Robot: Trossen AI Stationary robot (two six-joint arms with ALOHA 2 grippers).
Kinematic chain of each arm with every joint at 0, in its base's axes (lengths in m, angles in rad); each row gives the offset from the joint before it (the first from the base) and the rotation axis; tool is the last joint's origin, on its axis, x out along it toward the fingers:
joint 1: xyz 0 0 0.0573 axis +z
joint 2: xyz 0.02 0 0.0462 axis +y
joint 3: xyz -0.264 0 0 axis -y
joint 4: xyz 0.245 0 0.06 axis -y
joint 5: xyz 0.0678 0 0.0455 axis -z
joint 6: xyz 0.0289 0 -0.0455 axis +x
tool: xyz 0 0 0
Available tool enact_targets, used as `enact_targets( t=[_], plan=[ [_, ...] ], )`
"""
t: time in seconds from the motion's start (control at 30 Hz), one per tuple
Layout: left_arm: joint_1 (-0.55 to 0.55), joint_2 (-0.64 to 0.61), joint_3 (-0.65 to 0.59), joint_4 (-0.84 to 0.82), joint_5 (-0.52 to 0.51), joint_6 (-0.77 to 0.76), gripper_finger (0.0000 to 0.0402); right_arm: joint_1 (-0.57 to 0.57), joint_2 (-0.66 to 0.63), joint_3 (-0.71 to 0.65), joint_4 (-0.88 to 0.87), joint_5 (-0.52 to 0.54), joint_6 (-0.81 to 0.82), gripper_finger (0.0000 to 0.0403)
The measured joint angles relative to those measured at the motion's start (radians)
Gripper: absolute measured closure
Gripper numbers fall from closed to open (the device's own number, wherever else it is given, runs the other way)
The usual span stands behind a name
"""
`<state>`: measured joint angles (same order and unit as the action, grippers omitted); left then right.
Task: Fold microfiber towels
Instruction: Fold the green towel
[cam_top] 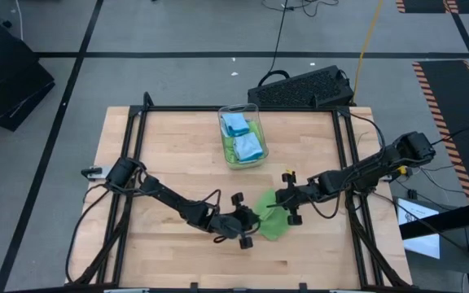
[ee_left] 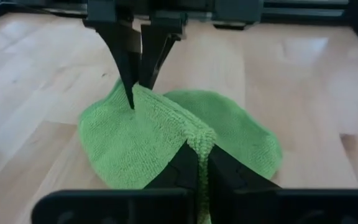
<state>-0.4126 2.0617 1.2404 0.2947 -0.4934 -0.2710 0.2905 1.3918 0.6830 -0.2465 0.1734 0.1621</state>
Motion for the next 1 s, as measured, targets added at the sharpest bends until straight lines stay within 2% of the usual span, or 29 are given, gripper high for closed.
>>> enact_targets(
  t=[0.13,0.23,0.37,0.5,0.57,0.73,0.87,0.93,1.0],
  plan=[
    [0.000,0.000,0.000,0.026,0.031,-0.004,0.0370,0.000,0.000,0.000,-0.011,-0.022,-0.038,0.0390],
    [-0.004,0.000,0.000,0.030,0.090,-0.024,0.0345,-0.001,0.001,-0.004,-0.041,-0.011,-0.069,0.0372],
    [-0.002,0.000,0.000,0.060,0.169,-0.046,0.0304,-0.002,0.000,-0.003,-0.039,-0.011,-0.100,0.0330],
    [-0.001,0.000,0.000,0.058,0.160,-0.047,0.0265,0.002,-0.011,-0.003,-0.044,-0.024,-0.127,0.0279],
    [-0.002,0.000,0.000,0.050,0.159,-0.047,0.0253,0.005,-0.032,-0.003,-0.041,-0.064,-0.122,0.0254],
    [-0.001,0.000,0.000,0.047,0.135,-0.052,0.0250,0.005,-0.106,-0.002,-0.057,-0.222,-0.032,0.0208],
    [-0.001,0.000,0.000,0.042,0.095,-0.045,0.0255,0.006,-0.154,-0.002,-0.079,-0.355,0.054,0.0198],
    [-0.002,0.000,0.000,0.052,0.090,-0.045,0.0256,0.006,-0.174,-0.002,-0.082,-0.340,0.079,0.0201],
    [-0.011,0.009,0.000,0.061,0.089,-0.020,0.0256,0.006,-0.184,-0.002,-0.078,-0.262,0.105,0.0206]
  ],
)
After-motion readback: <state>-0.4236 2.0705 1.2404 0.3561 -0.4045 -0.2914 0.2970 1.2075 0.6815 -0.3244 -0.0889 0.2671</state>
